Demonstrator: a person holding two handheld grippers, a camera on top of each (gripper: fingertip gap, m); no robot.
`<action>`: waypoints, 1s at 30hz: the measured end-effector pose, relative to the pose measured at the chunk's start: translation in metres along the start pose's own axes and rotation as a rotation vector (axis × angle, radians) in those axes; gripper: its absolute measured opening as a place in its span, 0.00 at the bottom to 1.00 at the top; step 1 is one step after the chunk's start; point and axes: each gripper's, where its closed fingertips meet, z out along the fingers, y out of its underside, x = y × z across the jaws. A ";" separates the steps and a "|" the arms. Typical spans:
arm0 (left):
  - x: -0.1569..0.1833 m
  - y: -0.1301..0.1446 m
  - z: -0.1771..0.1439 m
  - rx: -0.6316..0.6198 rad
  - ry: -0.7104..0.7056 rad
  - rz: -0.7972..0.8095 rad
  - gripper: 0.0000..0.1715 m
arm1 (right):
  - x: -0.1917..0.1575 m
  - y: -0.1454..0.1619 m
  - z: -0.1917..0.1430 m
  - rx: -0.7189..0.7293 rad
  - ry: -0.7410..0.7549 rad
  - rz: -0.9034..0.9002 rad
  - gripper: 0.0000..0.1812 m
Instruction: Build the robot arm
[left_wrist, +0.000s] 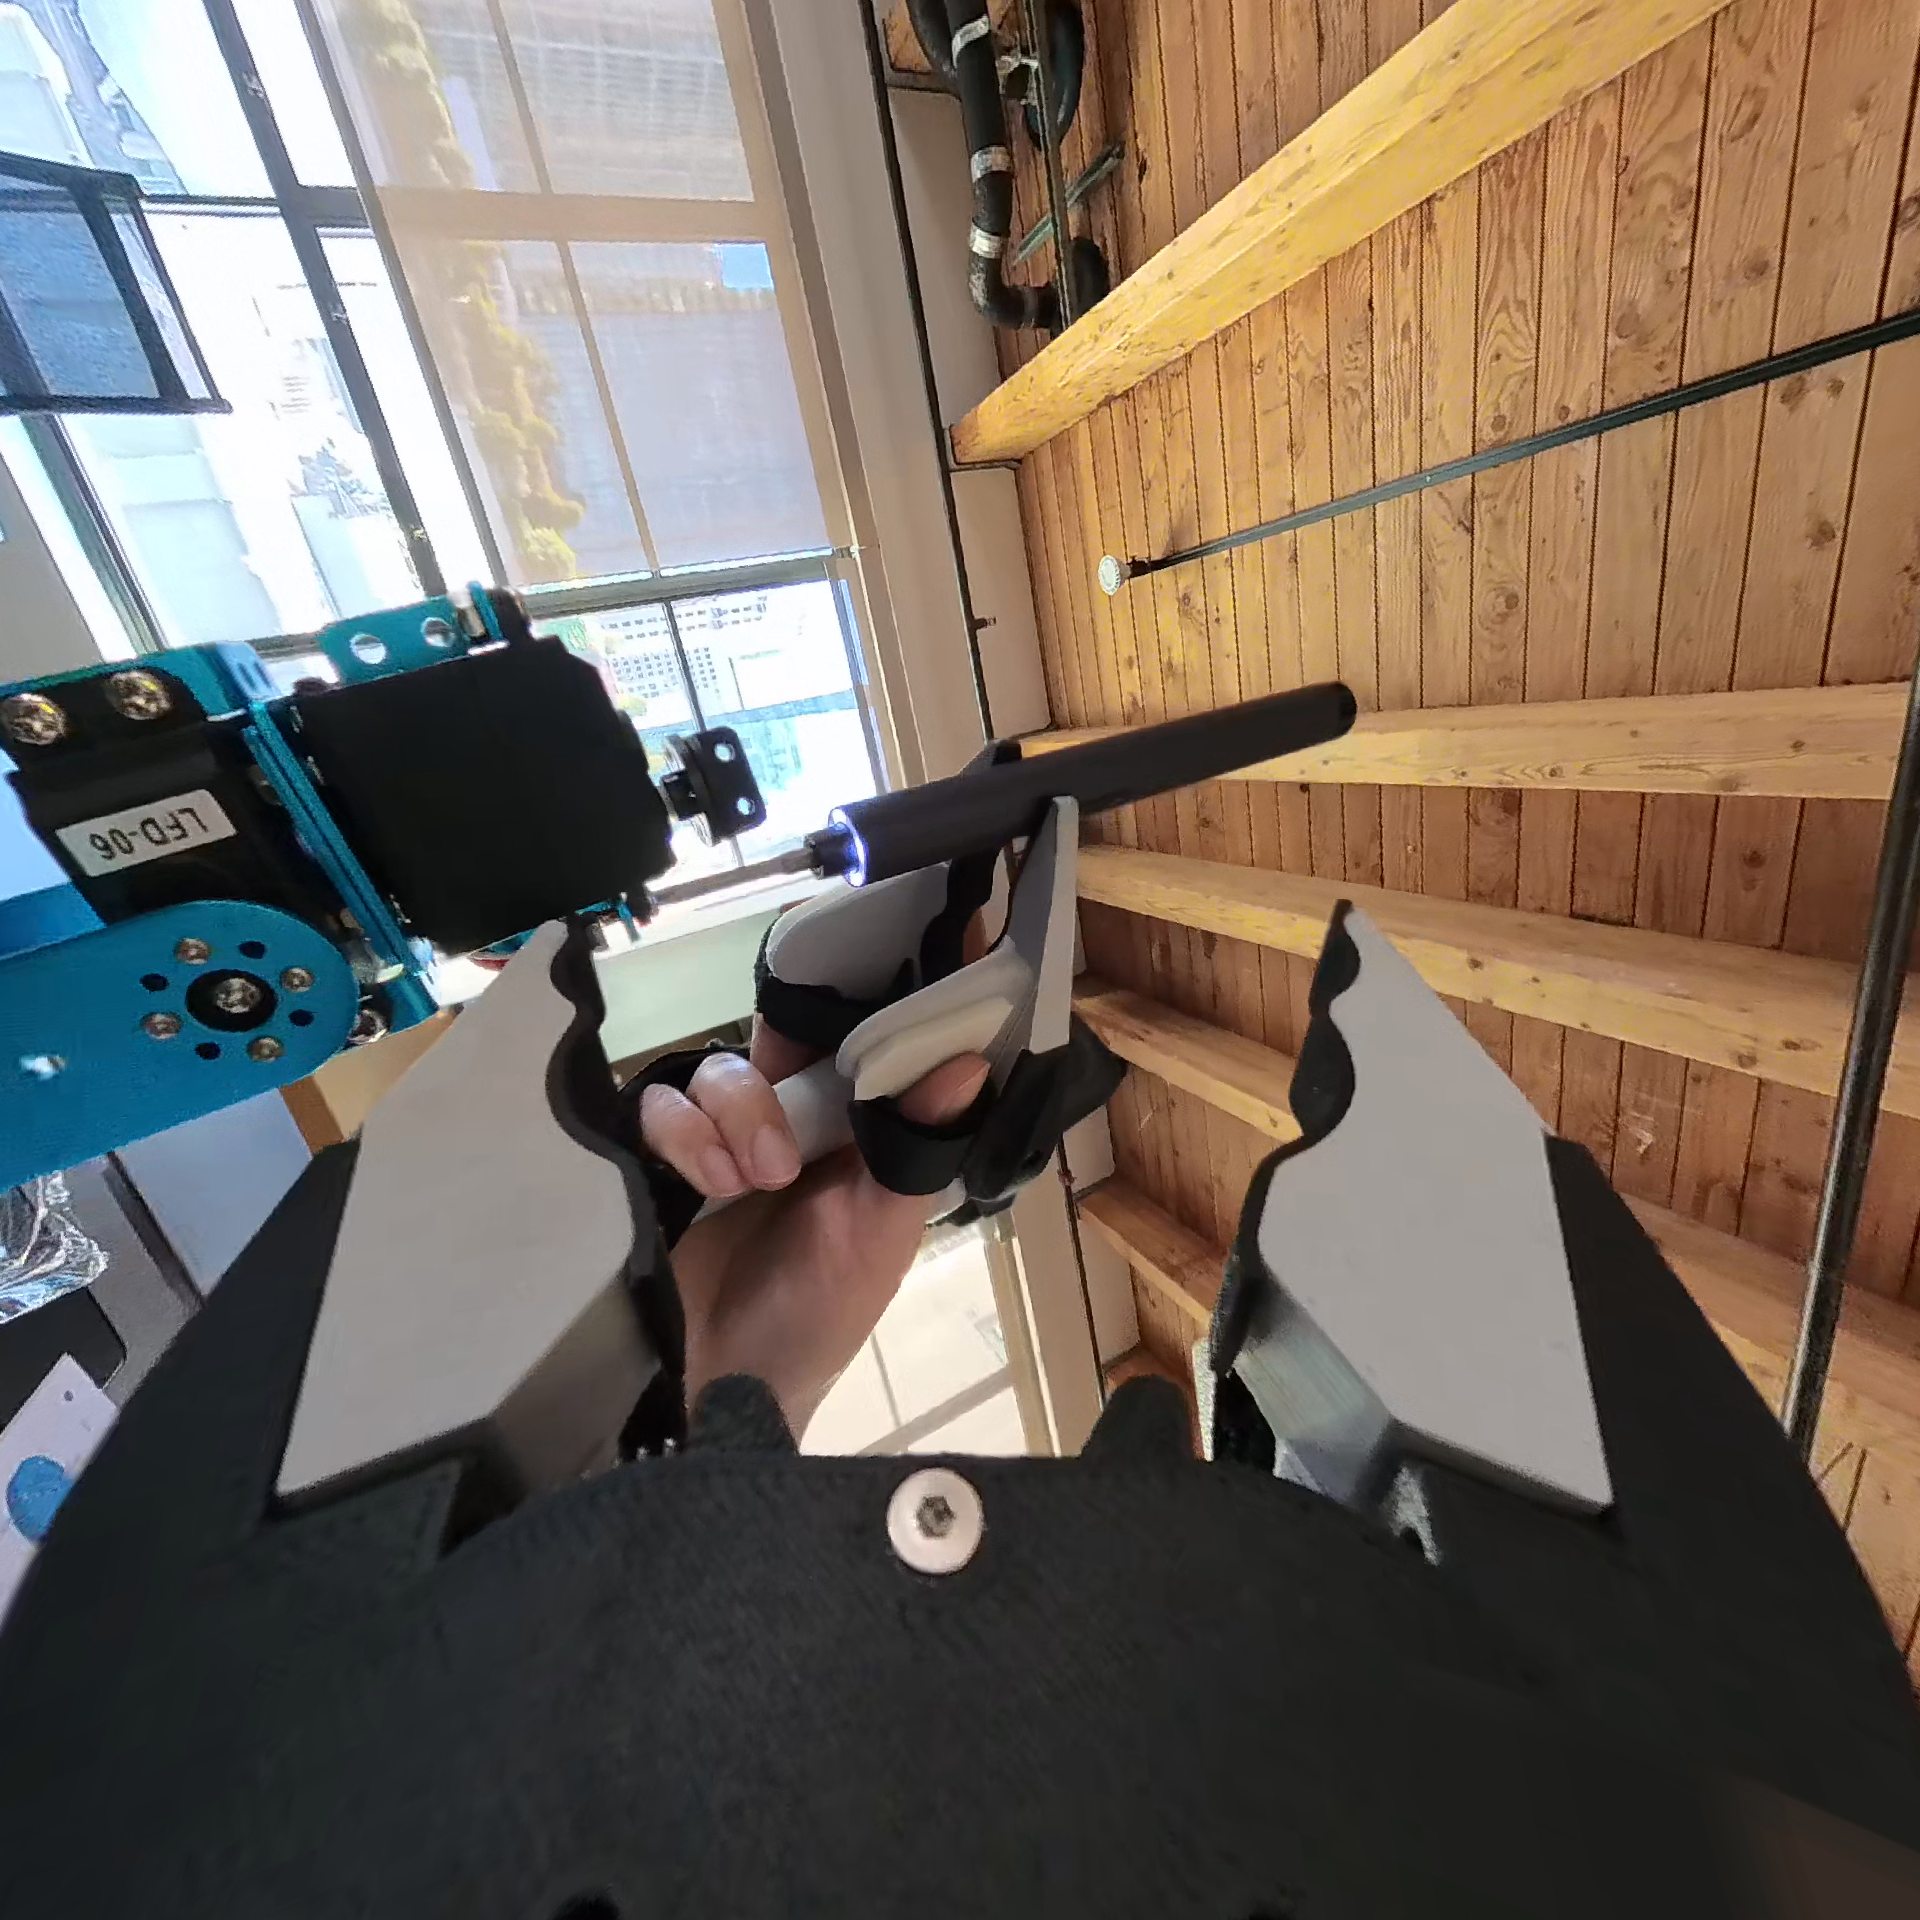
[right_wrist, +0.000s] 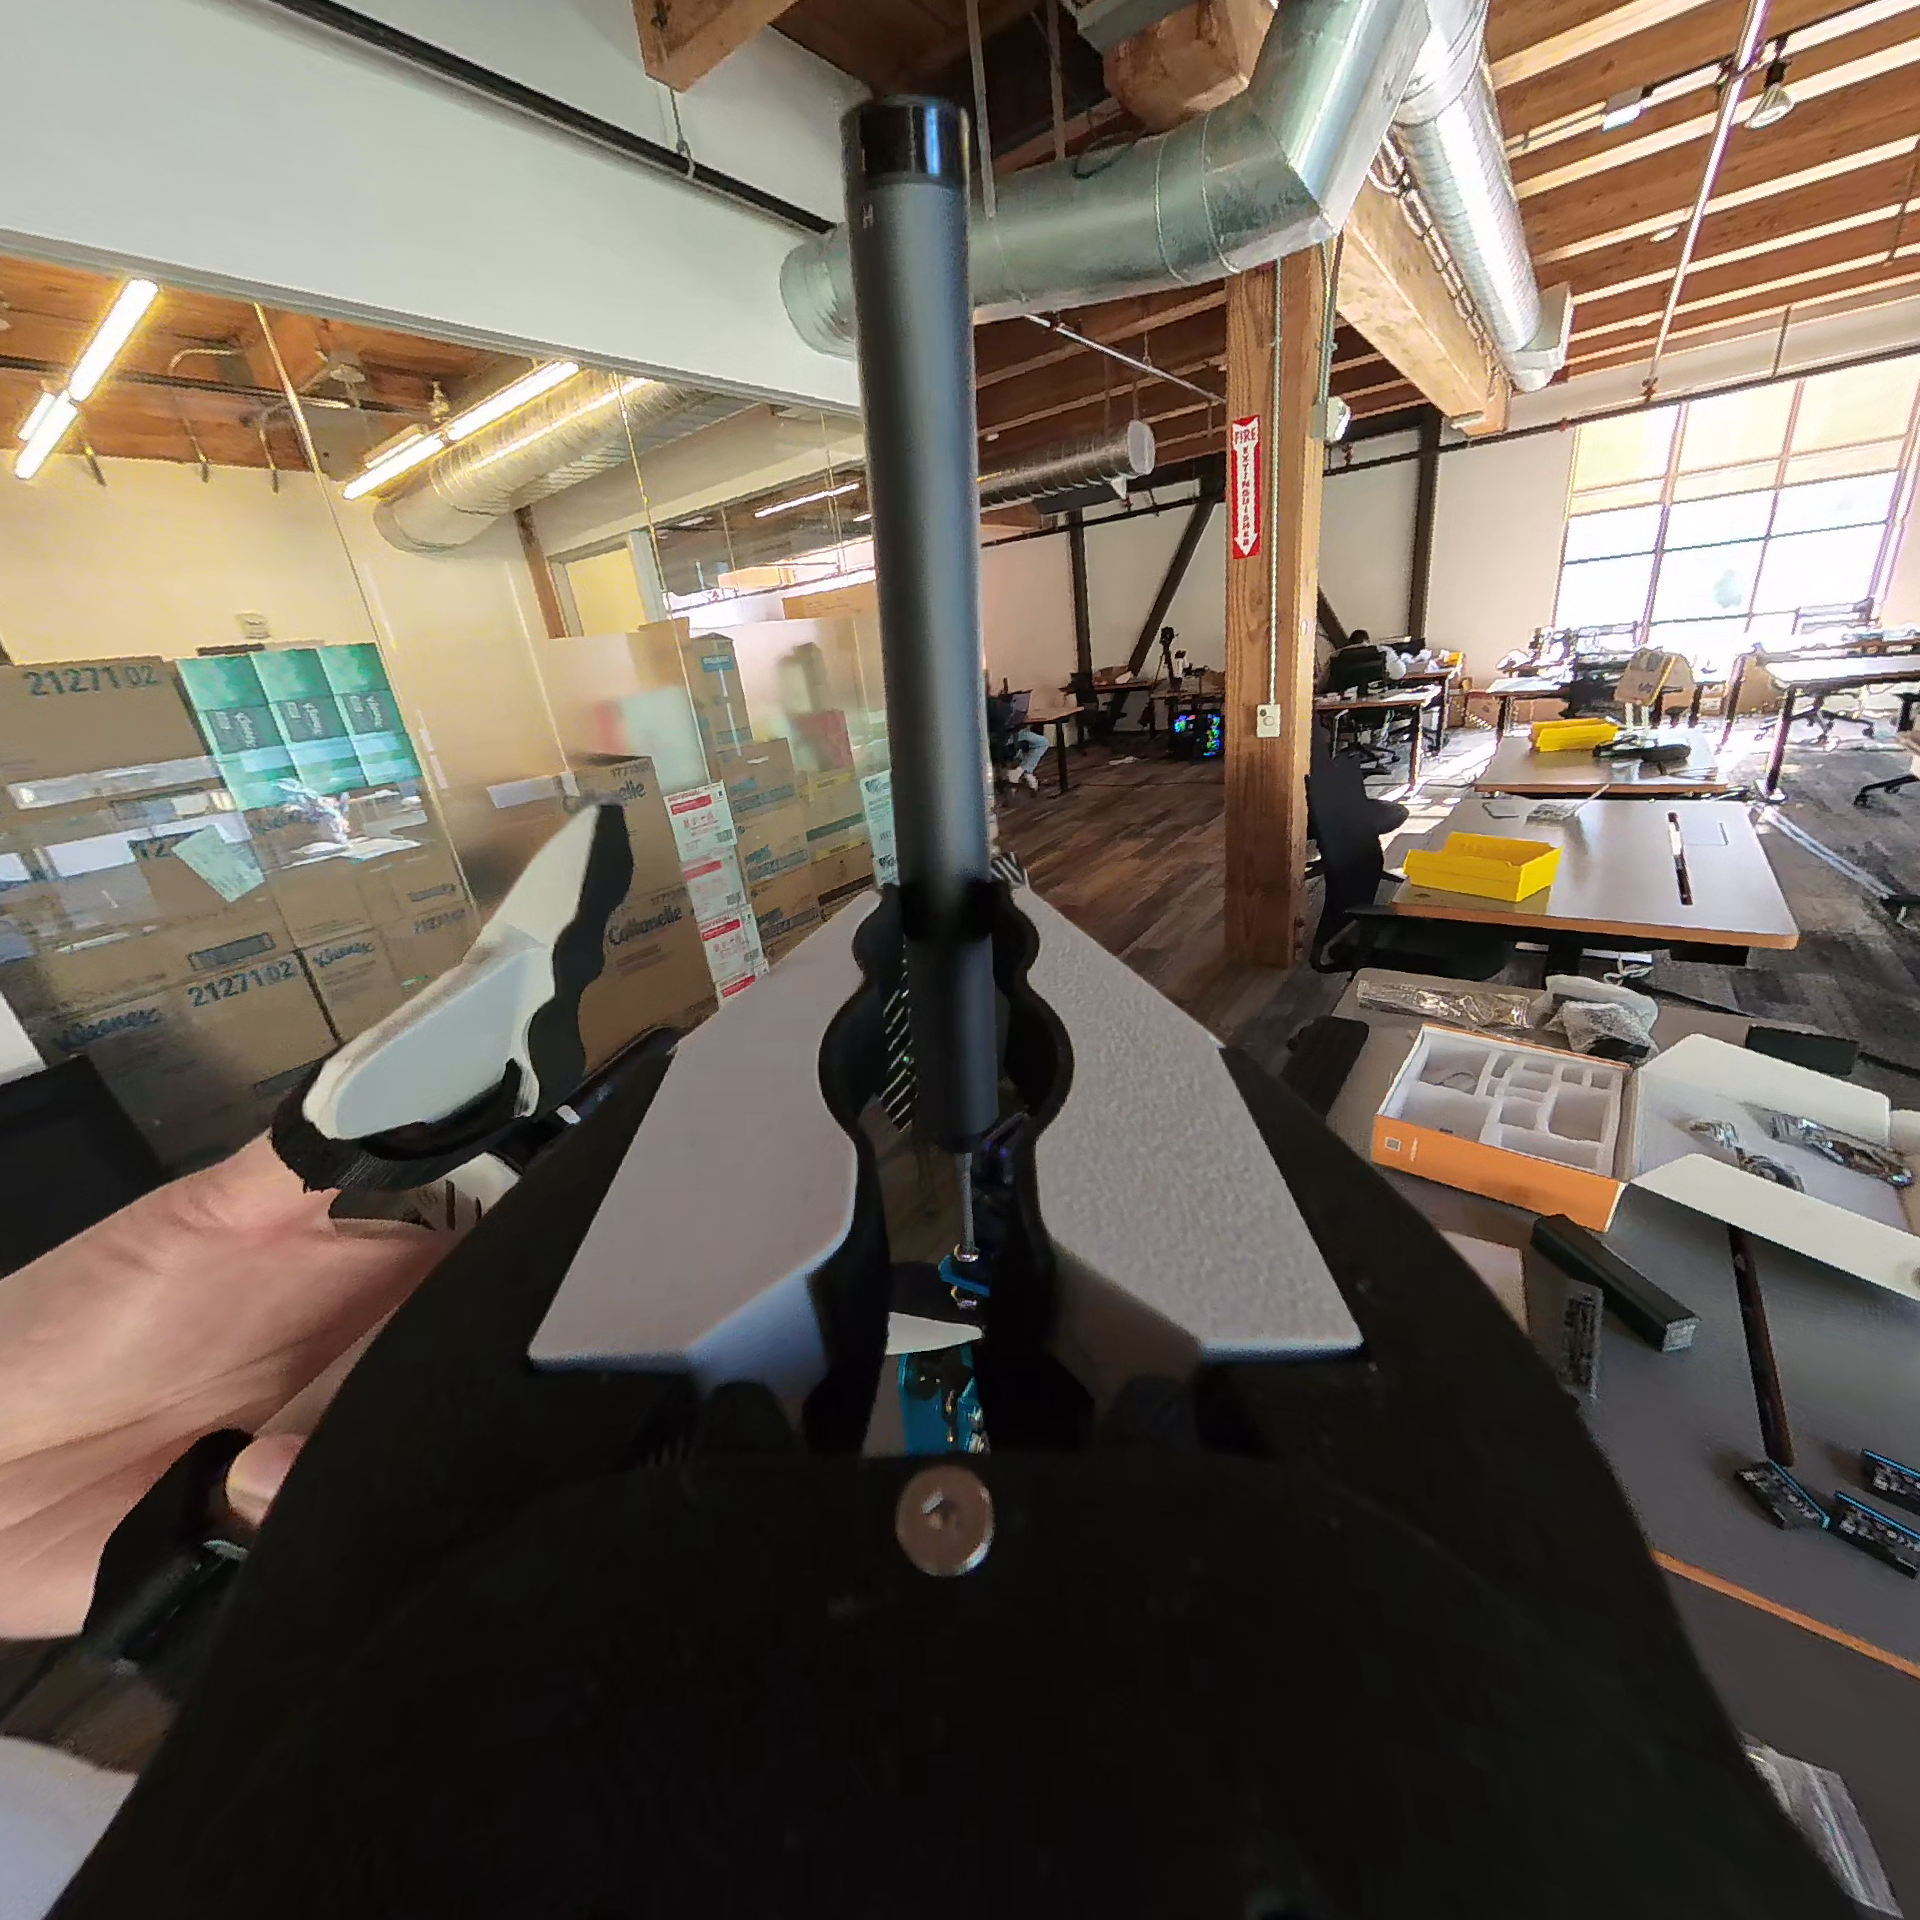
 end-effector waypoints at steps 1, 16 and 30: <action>-0.001 -0.001 -0.001 0.012 0.003 -0.011 0.77 | 0.000 0.000 0.000 -0.007 -0.010 0.007 0.08; -0.004 -0.007 -0.007 0.041 0.075 -0.089 0.71 | -0.005 0.003 0.006 -0.099 -0.066 0.007 0.09; -0.009 -0.003 -0.007 -0.004 0.043 -0.037 0.63 | -0.006 0.003 0.006 -0.139 -0.032 -0.003 0.09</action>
